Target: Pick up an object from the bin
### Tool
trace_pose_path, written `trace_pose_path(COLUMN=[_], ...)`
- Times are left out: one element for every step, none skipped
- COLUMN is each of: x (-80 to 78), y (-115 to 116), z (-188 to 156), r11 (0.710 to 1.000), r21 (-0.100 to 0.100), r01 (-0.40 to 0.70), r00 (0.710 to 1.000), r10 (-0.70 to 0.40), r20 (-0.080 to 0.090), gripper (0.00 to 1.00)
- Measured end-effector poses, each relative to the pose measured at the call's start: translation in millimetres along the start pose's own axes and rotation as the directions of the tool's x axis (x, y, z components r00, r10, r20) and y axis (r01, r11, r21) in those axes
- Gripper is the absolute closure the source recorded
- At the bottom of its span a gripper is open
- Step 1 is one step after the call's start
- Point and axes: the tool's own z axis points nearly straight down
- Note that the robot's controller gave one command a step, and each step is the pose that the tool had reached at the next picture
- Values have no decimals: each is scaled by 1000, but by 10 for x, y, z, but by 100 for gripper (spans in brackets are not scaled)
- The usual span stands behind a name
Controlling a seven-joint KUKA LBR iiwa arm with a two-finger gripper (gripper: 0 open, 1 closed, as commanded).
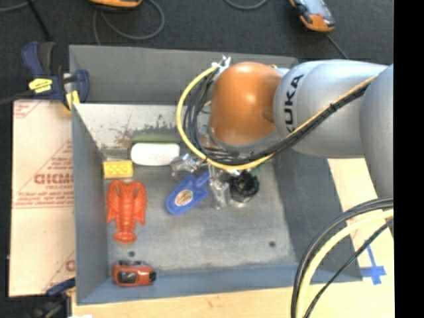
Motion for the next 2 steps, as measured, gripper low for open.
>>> trace_pose_path(x=[-147,-146], y=[80,79], z=[322,322], r11=[999,999], r21=[-3,-3], r01=[45,44], r00=[999,999], r10=[-45,-44], r20=[0,0], gripper=[100,100])
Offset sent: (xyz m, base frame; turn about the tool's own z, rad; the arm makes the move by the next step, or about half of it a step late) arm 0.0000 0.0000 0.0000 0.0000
